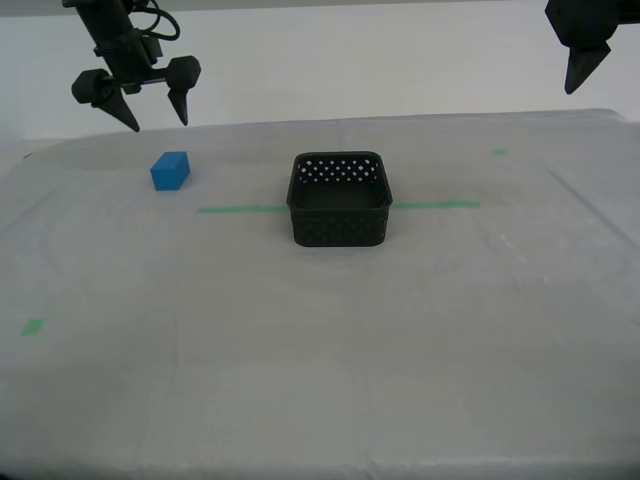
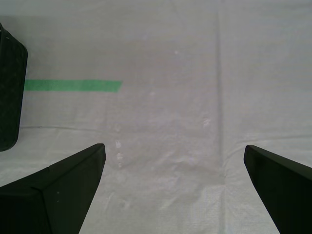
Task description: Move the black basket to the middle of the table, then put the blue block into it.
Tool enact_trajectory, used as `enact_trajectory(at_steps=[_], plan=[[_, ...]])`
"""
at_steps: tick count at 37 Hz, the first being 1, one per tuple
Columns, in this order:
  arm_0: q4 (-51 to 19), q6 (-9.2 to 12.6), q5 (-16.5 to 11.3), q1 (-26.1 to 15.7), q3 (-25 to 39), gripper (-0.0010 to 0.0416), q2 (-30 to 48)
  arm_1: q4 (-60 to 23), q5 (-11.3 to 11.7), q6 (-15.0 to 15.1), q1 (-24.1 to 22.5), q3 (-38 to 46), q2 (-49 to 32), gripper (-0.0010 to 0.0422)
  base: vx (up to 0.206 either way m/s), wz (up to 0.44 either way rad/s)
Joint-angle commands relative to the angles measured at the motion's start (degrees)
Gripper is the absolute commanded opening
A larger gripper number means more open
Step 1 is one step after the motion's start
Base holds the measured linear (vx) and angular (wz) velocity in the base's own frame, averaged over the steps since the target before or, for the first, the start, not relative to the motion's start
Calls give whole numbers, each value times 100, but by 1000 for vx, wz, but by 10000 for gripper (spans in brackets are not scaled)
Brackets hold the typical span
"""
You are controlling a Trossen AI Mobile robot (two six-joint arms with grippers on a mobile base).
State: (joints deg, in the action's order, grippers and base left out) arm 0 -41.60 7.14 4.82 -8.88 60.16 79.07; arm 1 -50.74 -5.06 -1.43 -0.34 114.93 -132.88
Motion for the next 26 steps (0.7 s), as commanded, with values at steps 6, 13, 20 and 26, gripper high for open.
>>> enact_trajectory(at_steps=[6, 13, 20, 26], plan=[[7, 2, 17, -7, 0, 398, -2, 164, 7, -31, 4, -162, 0, 401, 0, 0], [7, 2, 17, -7, 0, 399, -2, 225, 76, -50, 4, -170, 0, 401, 0, 0], [9, 2, 17, -7, 0, 398, -2, 387, 79, -94, 13, -313, 0, 401, 0, 0], [11, 2, 17, -7, 0, 399, -2, 649, 76, -118, 26, -586, 0, 401, 0, 0]])
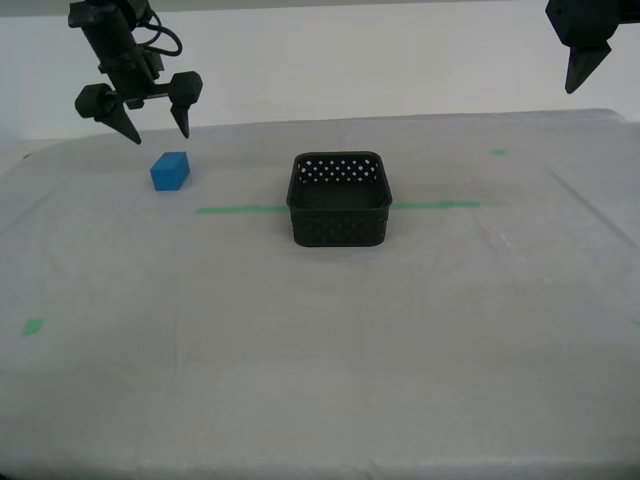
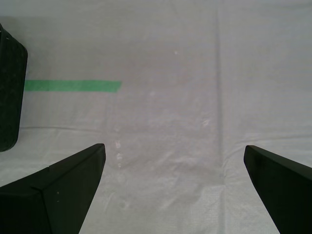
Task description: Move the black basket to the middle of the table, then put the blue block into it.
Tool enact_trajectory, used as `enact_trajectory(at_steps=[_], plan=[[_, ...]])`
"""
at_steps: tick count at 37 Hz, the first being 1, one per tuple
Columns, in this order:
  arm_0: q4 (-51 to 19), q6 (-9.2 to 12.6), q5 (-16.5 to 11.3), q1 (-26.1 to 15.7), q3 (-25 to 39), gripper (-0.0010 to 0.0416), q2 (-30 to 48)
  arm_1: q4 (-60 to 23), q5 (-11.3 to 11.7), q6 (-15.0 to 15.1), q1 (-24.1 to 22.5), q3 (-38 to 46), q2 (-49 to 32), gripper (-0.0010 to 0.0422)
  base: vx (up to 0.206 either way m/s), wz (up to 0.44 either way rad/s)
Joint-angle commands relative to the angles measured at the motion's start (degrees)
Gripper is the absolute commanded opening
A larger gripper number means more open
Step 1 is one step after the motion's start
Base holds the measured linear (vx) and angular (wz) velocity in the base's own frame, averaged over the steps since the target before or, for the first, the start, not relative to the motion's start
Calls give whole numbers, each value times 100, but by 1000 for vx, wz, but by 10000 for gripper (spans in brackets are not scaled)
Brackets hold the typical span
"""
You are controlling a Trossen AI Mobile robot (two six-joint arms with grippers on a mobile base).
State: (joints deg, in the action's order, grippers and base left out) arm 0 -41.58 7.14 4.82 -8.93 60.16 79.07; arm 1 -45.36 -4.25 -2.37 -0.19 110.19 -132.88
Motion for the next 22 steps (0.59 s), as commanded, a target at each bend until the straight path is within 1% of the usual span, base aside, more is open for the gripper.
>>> enact_trajectory(at_steps=[1, 3, 5, 7, 9, 13, 15, 19, 22], plan=[[9, 2, 17, -2, 0, 399, -2, 118, -7, -22, 13, -131, 0, 401, 0, 0], [11, 2, 17, -2, 0, 399, -2, 129, -7, -22, 15, -166, 0, 401, 0, 0], [7, 2, 17, -2, 0, 399, -2, 199, -9, -20, 15, -155, -181, 401, 0, 0], [50, 2, 17, -2, -2, 398, -2, 129, -155, 0, 17, -72, -304, 401, 0, 0], [63, 2, 15, -2, 2, 399, -2, 129, -210, 63, 13, 28, -496, 401, 0, 0], [76, 2, 15, -2, 9, 399, -2, 44, -199, 101, -63, 234, -732, 401, 0, 0], [85, 2, 15, -2, 7, 398, -2, 42, -173, 92, -92, 293, -761, 401, 0, 0], [92, 2, 15, -2, 7, 398, -2, 50, 50, 63, -103, 328, -758, 401, 0, 0], [87, 2, 15, -2, 4, 399, -2, 42, 127, 66, -101, 339, -758, 401, 0, 0]])
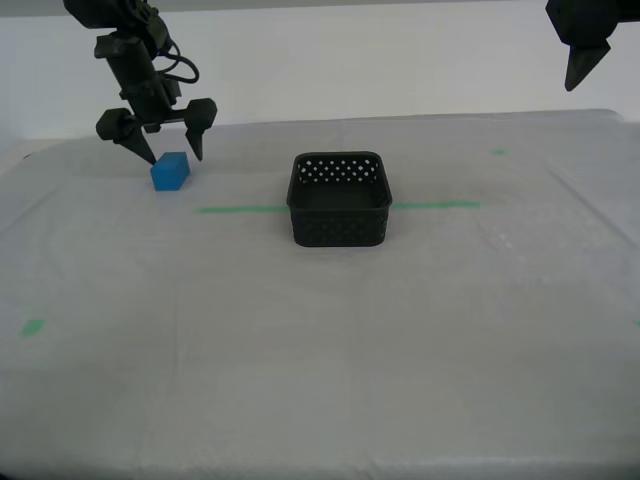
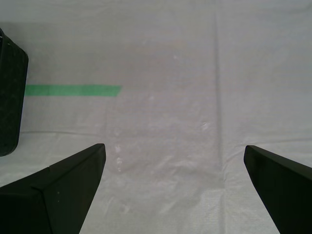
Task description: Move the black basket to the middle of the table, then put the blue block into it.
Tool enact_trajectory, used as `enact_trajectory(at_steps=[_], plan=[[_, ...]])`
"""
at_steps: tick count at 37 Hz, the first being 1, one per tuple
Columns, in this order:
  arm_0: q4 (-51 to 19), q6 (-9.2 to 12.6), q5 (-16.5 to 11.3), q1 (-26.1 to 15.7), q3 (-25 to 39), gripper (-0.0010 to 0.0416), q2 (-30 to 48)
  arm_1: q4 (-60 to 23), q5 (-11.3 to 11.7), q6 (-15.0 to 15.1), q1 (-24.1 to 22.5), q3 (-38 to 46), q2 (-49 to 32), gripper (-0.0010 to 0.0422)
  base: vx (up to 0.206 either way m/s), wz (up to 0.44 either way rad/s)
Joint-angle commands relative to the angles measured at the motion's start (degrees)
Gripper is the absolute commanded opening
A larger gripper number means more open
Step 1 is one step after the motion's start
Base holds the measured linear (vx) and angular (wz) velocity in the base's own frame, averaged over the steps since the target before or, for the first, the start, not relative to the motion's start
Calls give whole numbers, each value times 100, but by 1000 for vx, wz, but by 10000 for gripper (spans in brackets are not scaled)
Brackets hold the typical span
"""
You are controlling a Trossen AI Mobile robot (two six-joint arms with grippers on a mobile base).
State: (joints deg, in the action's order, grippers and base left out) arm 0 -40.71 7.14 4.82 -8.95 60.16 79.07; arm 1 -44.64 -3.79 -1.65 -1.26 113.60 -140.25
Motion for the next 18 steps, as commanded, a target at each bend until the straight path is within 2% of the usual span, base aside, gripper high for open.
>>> enact_trajectory(at_steps=[1, 8, 18], plan=[[2, 2, 15, 0, 4, 398, -2, -44, 87, -9, 7, -7, -22, 401, 0, 0], [2, 2, 15, 0, 4, 399, -2, -133, 201, 63, 9, -31, -22, 401, 0, 0], [2, 2, 15, 0, 4, 398, -2, -74, 232, 66, 2, -140, -22, 401, 0, 0]])
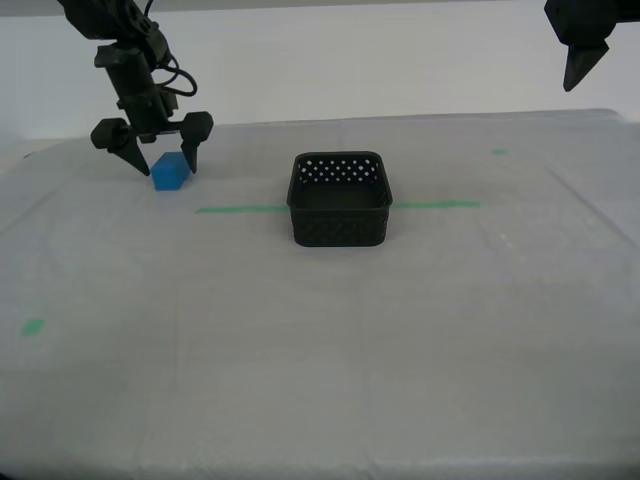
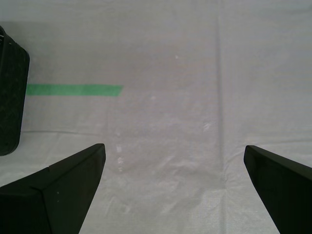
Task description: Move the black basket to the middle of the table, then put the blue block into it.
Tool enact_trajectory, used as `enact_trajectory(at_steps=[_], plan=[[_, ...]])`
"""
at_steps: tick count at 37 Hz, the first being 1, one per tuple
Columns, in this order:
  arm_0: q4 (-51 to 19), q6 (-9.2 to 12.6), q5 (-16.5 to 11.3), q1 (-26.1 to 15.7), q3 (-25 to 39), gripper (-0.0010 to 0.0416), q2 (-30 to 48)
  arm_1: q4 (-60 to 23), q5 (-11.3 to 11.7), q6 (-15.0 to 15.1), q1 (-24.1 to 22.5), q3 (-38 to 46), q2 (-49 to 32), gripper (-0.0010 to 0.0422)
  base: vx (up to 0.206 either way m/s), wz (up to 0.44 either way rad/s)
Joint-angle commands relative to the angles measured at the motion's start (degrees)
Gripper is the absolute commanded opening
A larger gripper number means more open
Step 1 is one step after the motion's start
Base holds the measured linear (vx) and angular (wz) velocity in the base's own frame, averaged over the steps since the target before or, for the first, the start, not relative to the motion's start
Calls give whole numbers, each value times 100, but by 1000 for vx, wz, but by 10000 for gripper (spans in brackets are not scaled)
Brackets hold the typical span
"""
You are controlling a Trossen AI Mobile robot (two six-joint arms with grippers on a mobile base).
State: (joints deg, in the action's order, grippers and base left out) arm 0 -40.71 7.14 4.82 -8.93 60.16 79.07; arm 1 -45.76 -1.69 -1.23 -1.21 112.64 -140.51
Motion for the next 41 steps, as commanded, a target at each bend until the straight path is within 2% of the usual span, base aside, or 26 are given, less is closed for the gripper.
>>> enact_trajectory(at_steps=[1, 12, 15, 33, 37, 41], plan=[[2, 2, 15, -2, 4, 398, -2, 42, 22, 24, -2, -68, 4, 401, 0, 0], [4, 2, 15, -2, 4, 398, -2, 251, 26, 22, -4, -221, -26, 401, 0, 0], [13, 2, 15, -2, 4, 399, -2, 227, -39, 24, -4, -208, -81, 401, 0, 0], [22, 2, 15, -2, 7, 398, -2, 350, -68, 175, -22, -46, -166, 400, 0, 0], [22, 2, 15, -2, 7, 398, -2, 341, -70, 175, -22, -44, -166, 383, 0, 0], [22, 2, 15, -2, 7, 398, -2, 328, -70, 170, -24, -46, -166, 344, 0, 0]])
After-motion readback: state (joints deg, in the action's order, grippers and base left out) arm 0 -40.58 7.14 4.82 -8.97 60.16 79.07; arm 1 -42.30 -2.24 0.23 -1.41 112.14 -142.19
